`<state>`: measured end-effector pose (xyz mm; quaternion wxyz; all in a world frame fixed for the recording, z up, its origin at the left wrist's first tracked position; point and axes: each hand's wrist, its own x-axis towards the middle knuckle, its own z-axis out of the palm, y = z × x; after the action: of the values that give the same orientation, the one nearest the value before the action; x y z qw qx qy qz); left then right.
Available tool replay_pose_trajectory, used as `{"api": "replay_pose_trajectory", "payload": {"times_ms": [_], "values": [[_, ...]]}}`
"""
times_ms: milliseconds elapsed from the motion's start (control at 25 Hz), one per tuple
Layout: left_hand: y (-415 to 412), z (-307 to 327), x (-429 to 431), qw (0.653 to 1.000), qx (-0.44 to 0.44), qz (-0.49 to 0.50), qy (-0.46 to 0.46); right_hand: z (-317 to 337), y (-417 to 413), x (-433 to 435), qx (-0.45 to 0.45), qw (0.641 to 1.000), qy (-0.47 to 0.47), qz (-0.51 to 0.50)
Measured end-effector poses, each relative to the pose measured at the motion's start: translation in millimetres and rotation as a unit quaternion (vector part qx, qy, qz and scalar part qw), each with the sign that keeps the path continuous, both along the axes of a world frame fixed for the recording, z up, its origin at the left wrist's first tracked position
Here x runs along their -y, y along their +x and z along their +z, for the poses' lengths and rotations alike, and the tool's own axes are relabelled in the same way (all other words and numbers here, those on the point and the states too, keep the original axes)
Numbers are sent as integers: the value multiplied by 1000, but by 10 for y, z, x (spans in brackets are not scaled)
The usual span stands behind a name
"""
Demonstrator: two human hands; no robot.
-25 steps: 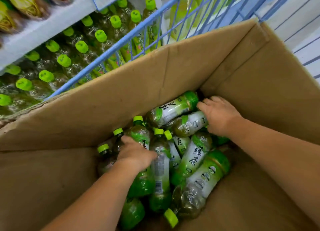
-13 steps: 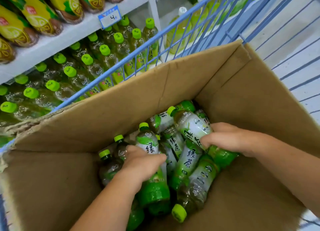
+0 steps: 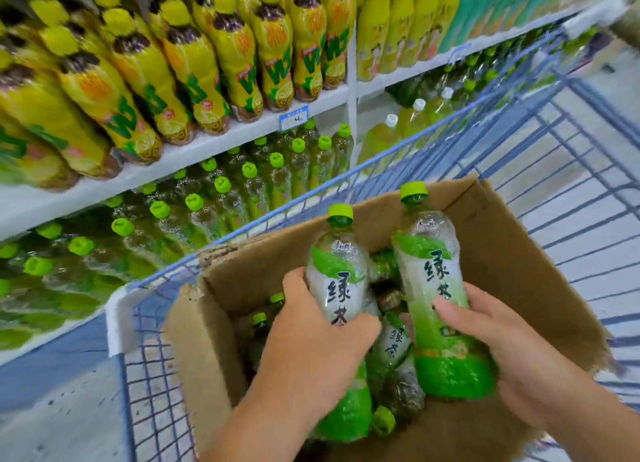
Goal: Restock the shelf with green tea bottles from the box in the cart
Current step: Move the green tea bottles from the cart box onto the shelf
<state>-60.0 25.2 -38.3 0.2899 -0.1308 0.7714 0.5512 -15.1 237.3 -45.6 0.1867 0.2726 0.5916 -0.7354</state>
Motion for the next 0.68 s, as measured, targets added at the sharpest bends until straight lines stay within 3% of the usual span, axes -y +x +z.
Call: {"api": "replay_pose_trajectory", "payload": {"times_ms": [400,680], "values": [[-62,895,1735,973,-172,130,81,878,-502,1923,-130,976,170,44],[78,845,3642,947,-231,222,25,960,-696,3707,-172,959,190,124]]}}
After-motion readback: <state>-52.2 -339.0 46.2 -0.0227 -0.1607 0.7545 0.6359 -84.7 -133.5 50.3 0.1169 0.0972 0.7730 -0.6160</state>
